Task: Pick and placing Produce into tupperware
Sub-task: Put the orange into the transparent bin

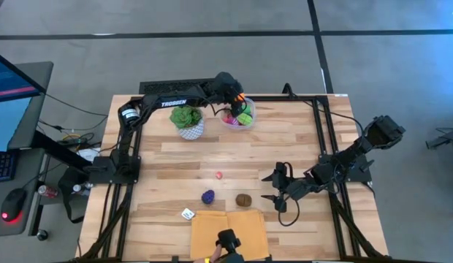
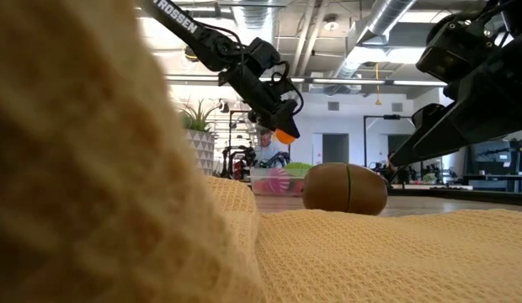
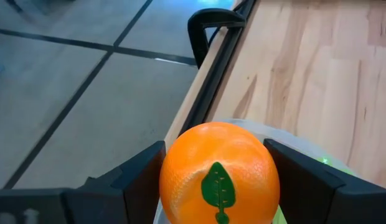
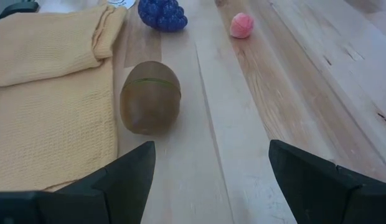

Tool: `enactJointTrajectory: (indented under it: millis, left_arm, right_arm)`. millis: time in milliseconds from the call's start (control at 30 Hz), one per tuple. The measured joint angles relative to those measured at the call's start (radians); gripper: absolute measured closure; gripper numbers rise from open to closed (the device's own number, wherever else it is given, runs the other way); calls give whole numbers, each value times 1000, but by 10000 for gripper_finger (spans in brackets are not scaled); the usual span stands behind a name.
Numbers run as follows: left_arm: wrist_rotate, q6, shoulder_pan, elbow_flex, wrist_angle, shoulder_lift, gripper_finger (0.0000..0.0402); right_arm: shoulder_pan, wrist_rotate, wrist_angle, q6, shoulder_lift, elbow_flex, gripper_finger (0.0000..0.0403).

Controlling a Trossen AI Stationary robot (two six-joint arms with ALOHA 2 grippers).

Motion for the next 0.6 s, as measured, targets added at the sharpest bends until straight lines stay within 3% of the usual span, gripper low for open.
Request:
enactJointTrajectory:
  millis: [333, 600]
  left_arm:
    - [3, -16, 7, 0, 15, 0, 154]
    - [4, -27, 10, 0, -95, 0, 154]
  right_arm:
    - [0, 3, 0, -2, 0, 0, 67]
    - [0, 3, 0, -2, 0, 0, 67]
